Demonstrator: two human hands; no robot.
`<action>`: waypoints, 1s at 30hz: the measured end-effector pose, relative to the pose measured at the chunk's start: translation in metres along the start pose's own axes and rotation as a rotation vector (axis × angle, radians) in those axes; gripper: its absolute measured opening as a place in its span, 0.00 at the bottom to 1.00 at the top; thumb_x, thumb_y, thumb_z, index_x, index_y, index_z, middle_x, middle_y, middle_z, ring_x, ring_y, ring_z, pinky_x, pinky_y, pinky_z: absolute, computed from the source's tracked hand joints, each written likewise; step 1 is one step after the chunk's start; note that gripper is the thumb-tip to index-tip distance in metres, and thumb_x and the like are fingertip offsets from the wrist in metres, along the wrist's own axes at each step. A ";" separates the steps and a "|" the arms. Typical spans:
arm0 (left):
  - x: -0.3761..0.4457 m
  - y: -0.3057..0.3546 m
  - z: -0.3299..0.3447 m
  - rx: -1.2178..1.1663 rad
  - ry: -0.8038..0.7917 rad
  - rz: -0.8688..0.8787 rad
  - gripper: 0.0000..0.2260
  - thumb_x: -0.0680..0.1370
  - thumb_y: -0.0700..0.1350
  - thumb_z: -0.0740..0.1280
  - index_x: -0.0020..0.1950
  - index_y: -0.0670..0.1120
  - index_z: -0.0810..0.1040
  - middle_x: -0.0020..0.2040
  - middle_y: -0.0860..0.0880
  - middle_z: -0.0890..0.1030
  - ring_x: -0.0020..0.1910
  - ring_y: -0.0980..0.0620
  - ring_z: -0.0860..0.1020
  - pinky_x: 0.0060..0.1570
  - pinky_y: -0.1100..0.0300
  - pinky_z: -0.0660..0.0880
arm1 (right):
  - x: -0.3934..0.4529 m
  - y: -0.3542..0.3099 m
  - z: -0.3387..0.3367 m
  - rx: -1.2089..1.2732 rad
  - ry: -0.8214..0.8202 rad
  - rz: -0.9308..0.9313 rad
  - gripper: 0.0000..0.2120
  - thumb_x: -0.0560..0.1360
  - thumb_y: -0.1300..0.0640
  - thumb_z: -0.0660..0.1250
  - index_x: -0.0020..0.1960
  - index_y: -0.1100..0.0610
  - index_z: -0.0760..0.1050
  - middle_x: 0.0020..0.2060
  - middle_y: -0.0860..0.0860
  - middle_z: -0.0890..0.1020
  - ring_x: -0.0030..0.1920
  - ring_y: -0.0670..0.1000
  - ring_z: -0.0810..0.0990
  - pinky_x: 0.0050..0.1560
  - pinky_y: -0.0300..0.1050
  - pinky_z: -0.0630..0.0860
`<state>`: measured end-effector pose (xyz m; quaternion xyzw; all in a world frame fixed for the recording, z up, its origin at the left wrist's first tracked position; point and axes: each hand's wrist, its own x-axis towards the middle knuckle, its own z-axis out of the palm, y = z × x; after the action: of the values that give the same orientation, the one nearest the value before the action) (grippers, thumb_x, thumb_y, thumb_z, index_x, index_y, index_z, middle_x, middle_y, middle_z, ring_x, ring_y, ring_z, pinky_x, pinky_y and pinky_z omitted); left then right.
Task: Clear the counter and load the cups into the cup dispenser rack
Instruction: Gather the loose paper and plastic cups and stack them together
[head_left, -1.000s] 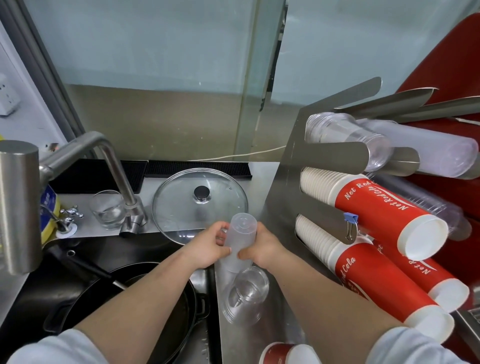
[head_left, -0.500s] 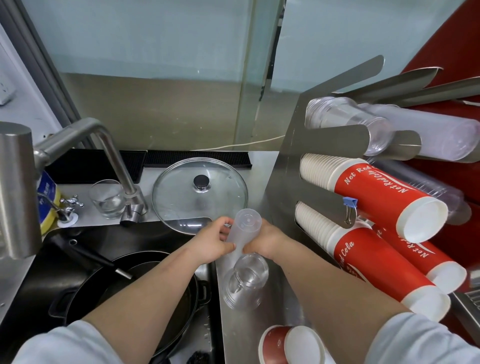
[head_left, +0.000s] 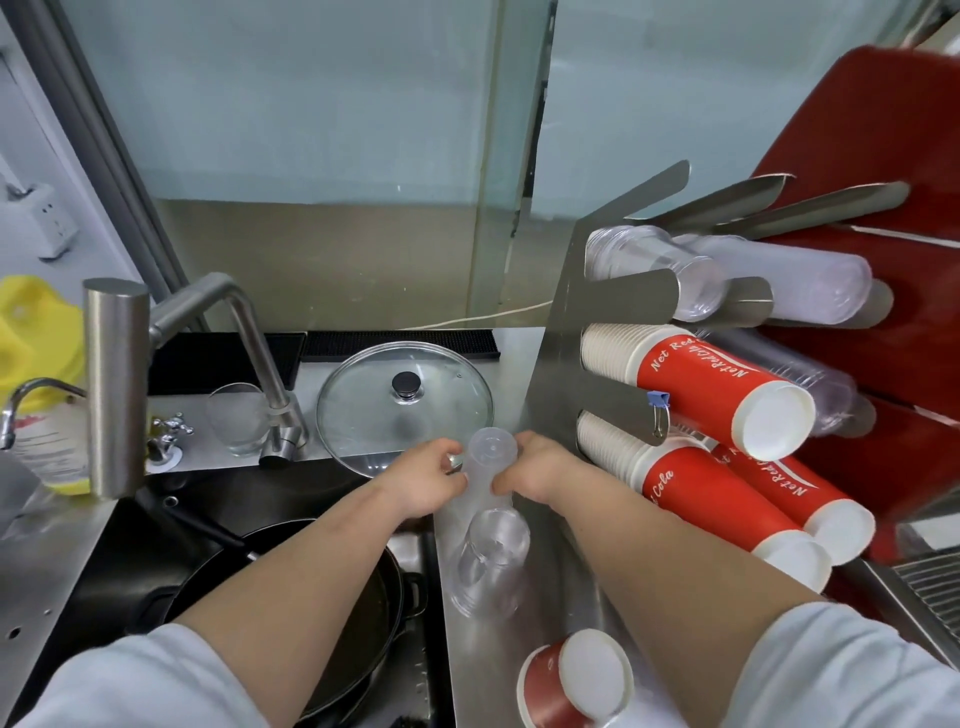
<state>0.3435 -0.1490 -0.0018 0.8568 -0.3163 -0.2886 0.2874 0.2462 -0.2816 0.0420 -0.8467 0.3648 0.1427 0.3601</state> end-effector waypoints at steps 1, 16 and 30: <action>-0.004 0.004 -0.004 0.030 0.005 0.008 0.23 0.77 0.49 0.67 0.72 0.48 0.69 0.65 0.46 0.75 0.63 0.48 0.75 0.61 0.60 0.68 | -0.006 -0.002 -0.003 0.003 0.011 -0.006 0.23 0.64 0.58 0.75 0.57 0.56 0.75 0.51 0.55 0.81 0.52 0.55 0.81 0.56 0.49 0.78; -0.096 0.093 -0.080 0.759 -0.282 0.182 0.21 0.79 0.56 0.63 0.71 0.54 0.69 0.64 0.54 0.77 0.63 0.51 0.74 0.65 0.58 0.68 | -0.121 -0.038 -0.054 -0.599 0.056 -0.254 0.24 0.76 0.46 0.63 0.67 0.58 0.72 0.65 0.56 0.75 0.64 0.57 0.74 0.64 0.50 0.72; -0.196 0.076 0.018 0.363 -0.297 0.470 0.17 0.78 0.51 0.68 0.67 0.54 0.75 0.60 0.57 0.77 0.59 0.61 0.75 0.61 0.60 0.74 | -0.227 0.097 -0.054 -0.416 -0.148 -0.487 0.19 0.74 0.43 0.65 0.64 0.42 0.72 0.56 0.41 0.79 0.55 0.44 0.78 0.60 0.46 0.75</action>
<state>0.1782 -0.0638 0.0990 0.7461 -0.5900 -0.2751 0.1395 0.0176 -0.2492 0.1458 -0.9517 0.0873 0.1851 0.2288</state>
